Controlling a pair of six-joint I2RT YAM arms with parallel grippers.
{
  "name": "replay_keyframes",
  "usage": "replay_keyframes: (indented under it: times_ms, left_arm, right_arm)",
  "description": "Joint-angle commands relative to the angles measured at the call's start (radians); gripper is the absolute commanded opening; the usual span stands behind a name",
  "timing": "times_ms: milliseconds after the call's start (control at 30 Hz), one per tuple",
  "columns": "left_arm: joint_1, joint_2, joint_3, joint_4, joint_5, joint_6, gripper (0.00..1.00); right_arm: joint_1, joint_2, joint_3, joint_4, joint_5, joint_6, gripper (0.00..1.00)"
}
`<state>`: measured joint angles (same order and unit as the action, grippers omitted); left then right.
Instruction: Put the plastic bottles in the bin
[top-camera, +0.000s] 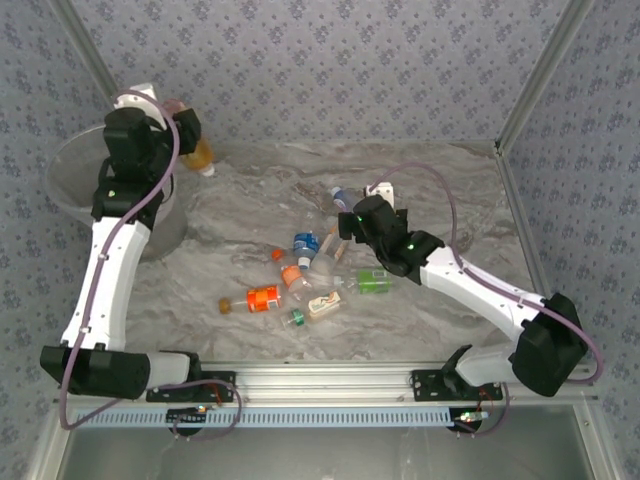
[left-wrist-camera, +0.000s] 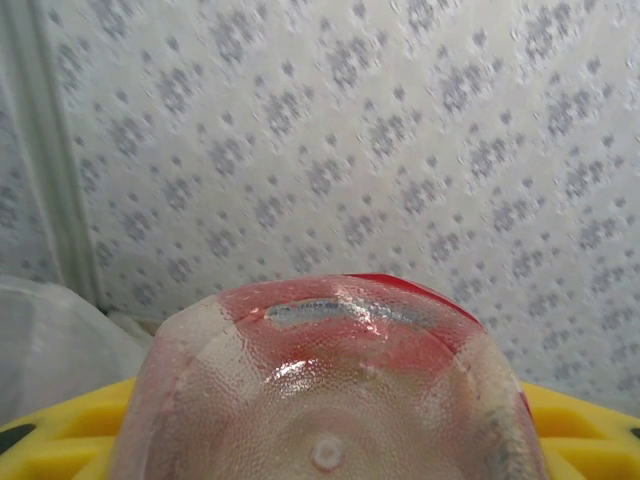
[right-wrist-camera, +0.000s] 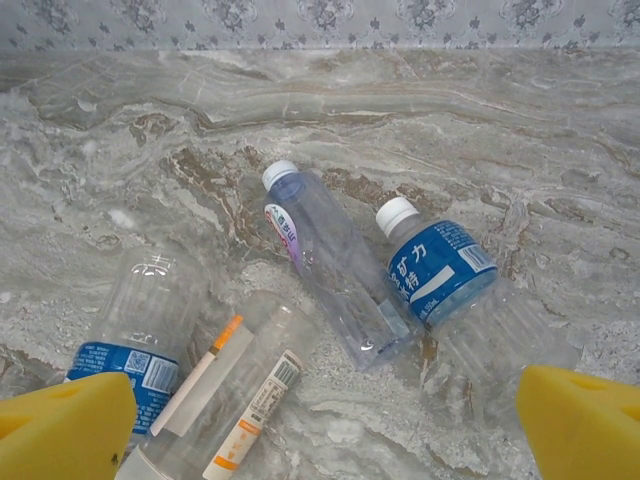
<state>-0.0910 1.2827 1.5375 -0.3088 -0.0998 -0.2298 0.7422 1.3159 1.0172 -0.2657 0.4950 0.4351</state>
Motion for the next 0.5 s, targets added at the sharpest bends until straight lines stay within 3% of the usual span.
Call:
replay_keyframes:
  times_ms: [0,200,467]
  left_arm:
    - [0.032,-0.03,0.062,0.053,-0.038,0.069,0.44]
    - [0.132,0.001,0.096,0.051,-0.113,0.104,0.44]
    - [0.329,0.076,0.08,0.02,-0.136,0.021,0.44]
  right_arm:
    - [0.002,-0.024,-0.019,0.028,0.035,0.022,1.0]
    - [0.0,-0.025,-0.023,0.024,0.045,0.028,1.0]
    - [-0.001,-0.032,-0.031,0.017,0.049,0.035,1.0]
